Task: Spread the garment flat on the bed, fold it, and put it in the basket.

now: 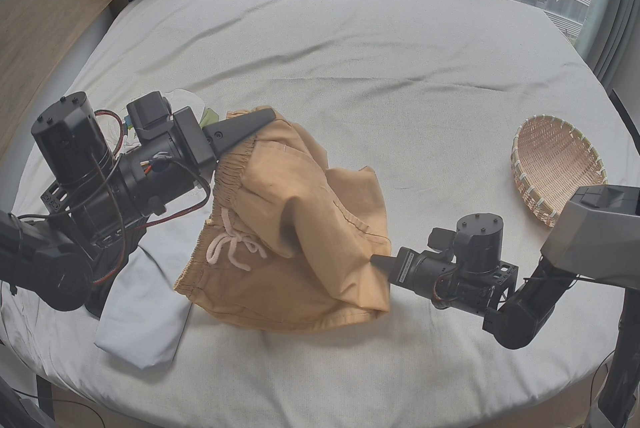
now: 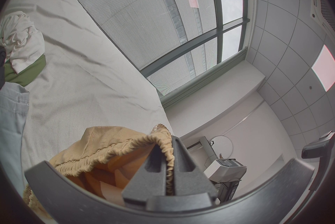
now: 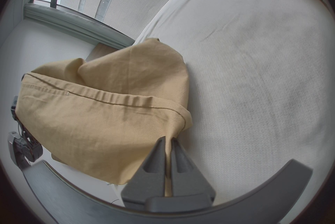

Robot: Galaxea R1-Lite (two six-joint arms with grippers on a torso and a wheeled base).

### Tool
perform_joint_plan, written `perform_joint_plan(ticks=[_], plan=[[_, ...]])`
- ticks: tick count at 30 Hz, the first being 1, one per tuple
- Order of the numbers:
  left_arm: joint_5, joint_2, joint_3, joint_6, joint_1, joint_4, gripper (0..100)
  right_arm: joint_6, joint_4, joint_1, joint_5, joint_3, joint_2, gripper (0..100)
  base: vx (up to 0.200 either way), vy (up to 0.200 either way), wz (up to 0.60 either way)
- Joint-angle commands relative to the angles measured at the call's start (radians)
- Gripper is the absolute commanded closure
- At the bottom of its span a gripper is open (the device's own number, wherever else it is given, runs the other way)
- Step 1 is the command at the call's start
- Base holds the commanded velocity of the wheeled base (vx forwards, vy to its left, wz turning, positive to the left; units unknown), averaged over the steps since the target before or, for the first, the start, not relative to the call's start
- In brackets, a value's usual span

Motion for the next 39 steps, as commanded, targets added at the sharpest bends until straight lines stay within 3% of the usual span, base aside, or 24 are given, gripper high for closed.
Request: perform_joint_plan(ticks=[1,10,17,21,25,28,29,39], plan=[[-0.001,-0.041,0.019,-0.008,-0.009,0.0,100,-0.003,0.005,-0.054,0.0,0.08,-0.248,100,0.0,0.0,0.0],[0.002,-0.085,0.013,-0.039,-0.063,0.022,100,-0.007,0.066,-0.157,0.009,0.144,-0.529,100,0.0,0.0,0.0],[0.079,-0.1,0.024,-0.122,-0.1,0.027,100,-0.01,0.301,-0.159,0.049,0.098,-0.761,100,0.0,0.0,0.0],[0.09,-0.088,0.107,-0.126,-0.092,0.028,100,-0.066,0.407,-0.117,0.049,0.121,-0.75,100,0.0,0.0,0.0],[0.105,-0.062,0.156,-0.126,-0.084,0.019,100,-0.106,0.409,-0.114,0.052,0.178,-0.647,100,0.0,0.0,0.0],[0.109,-0.038,0.176,-0.123,-0.034,0.022,100,-0.131,0.406,-0.105,0.054,0.222,-0.555,100,0.0,0.0,0.0],[0.109,-0.025,0.174,-0.123,-0.018,0.022,100,-0.137,0.398,-0.096,0.057,0.236,-0.54,0,0.0,0.0,0.0],[0.108,0.042,0.145,-0.12,0.098,0.017,100,-0.137,0.278,-0.12,0.051,0.264,-0.471,0,0.0,0.0,0.0]])
